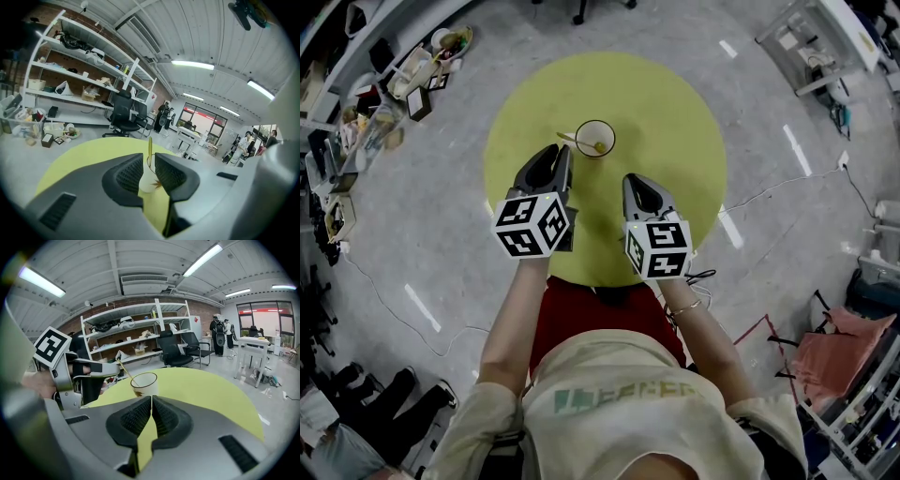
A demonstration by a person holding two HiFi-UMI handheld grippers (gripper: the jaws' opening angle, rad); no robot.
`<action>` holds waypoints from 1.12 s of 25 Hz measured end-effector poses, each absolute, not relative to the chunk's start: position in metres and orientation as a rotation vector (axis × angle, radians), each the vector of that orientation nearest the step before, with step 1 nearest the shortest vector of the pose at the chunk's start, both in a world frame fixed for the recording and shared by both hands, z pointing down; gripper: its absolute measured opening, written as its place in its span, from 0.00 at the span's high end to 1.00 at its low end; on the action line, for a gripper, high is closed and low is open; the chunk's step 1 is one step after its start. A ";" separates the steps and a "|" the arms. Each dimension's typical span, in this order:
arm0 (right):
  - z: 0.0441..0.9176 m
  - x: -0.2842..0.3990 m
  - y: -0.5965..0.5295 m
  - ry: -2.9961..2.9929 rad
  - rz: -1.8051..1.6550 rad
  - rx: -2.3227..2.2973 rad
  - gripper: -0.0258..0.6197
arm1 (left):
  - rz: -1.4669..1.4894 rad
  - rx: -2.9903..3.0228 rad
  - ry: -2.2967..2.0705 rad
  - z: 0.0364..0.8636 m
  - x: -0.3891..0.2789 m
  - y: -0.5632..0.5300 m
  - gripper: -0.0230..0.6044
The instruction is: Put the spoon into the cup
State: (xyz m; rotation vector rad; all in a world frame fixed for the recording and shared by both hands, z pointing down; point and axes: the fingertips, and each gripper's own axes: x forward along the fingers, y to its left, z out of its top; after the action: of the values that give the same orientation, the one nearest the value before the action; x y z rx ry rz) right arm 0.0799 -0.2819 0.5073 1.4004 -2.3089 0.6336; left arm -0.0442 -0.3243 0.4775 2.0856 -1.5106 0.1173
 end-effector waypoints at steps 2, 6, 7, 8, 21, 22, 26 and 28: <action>0.504 0.079 -0.278 -2.311 0.630 1.406 0.90 | 0.129 2.083 -1.507 0.477 -0.046 -0.319 0.84; 0.497 0.074 -0.271 -2.313 0.620 1.420 0.90 | 0.154 2.082 -1.505 0.475 -0.052 -0.308 0.84; 0.496 0.073 -0.268 -2.312 0.618 1.423 0.90 | 0.160 2.083 -1.504 0.475 -0.055 -0.305 0.84; 0.495 0.071 -0.266 -2.312 0.616 1.426 0.90 | 0.168 2.087 -1.504 0.475 -0.057 -0.302 0.84; 0.480 0.071 -0.230 -2.300 0.578 1.506 0.90 | 0.240 2.143 -1.516 0.474 -0.071 -0.256 0.91; 0.479 0.071 -0.228 -2.298 0.576 1.512 0.90 | 0.247 2.147 -1.514 0.474 -0.072 -0.253 0.91; 0.472 0.072 -0.219 -2.296 0.564 1.535 0.90 | 0.273 2.165 -1.503 0.472 -0.073 -0.240 0.92; 0.468 0.072 -0.215 -2.297 0.557 1.545 0.90 | 0.278 2.172 -1.499 0.470 -0.074 -0.233 0.92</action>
State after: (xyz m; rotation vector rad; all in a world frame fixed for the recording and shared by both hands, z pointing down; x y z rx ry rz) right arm 0.0723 -0.2147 0.4683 1.5445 -2.2970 0.5573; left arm -0.0743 -0.2334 0.4700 2.1721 -1.4994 0.2782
